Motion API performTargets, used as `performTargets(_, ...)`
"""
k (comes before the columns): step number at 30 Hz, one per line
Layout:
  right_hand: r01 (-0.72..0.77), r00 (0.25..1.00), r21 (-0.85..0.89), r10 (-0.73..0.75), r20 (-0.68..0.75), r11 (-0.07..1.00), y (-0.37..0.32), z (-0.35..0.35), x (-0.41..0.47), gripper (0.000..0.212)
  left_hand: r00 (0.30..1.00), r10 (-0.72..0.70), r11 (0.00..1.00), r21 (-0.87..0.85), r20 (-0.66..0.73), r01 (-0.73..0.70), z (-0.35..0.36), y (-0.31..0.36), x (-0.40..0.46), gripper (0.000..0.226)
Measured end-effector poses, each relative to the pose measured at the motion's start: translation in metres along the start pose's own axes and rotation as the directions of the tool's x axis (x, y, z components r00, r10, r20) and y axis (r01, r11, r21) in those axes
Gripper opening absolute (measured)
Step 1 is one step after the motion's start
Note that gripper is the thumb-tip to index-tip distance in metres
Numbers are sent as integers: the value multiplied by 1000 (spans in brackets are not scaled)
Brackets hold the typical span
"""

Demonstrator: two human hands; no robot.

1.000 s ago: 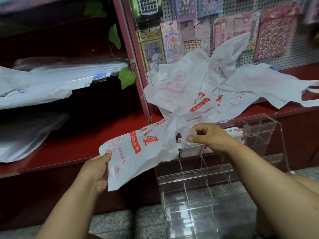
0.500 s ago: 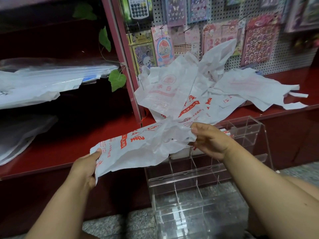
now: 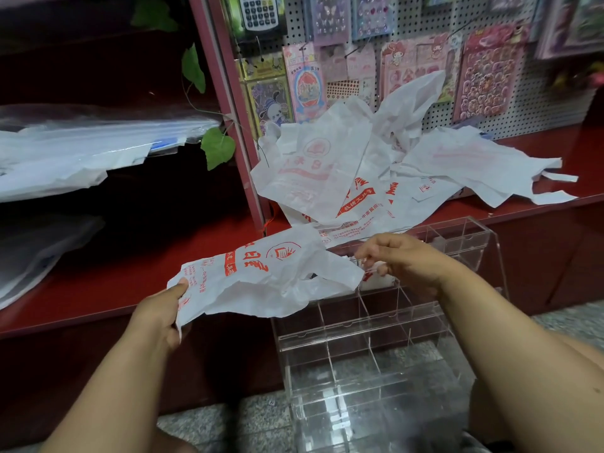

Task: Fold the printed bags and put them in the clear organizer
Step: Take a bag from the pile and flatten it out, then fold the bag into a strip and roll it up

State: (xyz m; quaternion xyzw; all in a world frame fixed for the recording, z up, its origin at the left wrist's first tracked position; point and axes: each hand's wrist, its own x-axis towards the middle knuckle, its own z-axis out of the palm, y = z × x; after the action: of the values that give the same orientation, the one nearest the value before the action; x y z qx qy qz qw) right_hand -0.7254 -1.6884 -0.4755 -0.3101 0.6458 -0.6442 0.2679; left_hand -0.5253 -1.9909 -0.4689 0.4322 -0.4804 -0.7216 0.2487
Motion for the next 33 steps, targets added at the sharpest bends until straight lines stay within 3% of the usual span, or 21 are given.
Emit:
performTargets(6,-72,966,40,59,250,997,-3,0,-7,57,1000,-9,1000,5,4,9,0,-3,4,32)
performTargets(9,-135,951,97,102,292,986,12,14,-3,59,1000,-16,1000,23,3,16,1,-5,5,29)
performTargets(12,-111,966,156,69,251,981,17,25,2,61,1000,-22,1000,11,15,22,-3,-2,6,21)
performTargets(14,-55,989,295,11,149,954,16,24,3,59,999,-28,1000,7,26,28,-5,-1,7,19)
performTargets(17,14,999,537,-34,26,843,17,16,5,49,1000,7,999,33,7,-8,-10,3,8,20)
performTargets(20,37,999,641,-40,-10,767,12,6,4,45,994,107,989,108,-27,-104,-20,8,11,27)
performTargets(23,46,999,541,-25,-46,840,2,-3,-3,38,983,182,963,207,-18,-174,-27,14,11,35)
performTargets(25,36,996,327,-5,-94,944,2,-9,-4,19,982,191,953,239,-2,-185,-28,15,10,29)
performTargets(27,31,995,111,-20,-97,993,4,-13,-3,16,979,202,945,265,-9,-193,-28,14,10,27)
performTargets(28,32,998,85,-28,-50,996,4,-12,-3,18,977,214,941,272,-15,-202,-29,14,10,28)
performTargets(30,29,999,148,-34,30,989,9,-17,-1,53,972,232,940,263,-27,-217,-31,13,12,29)
performTargets(31,35,998,205,-43,35,978,9,-18,-1,59,971,235,941,256,-34,-219,-32,13,12,30)
performTargets(33,82,996,276,-87,7,958,7,-17,-2,40,970,239,943,248,-34,-223,-32,13,12,25)
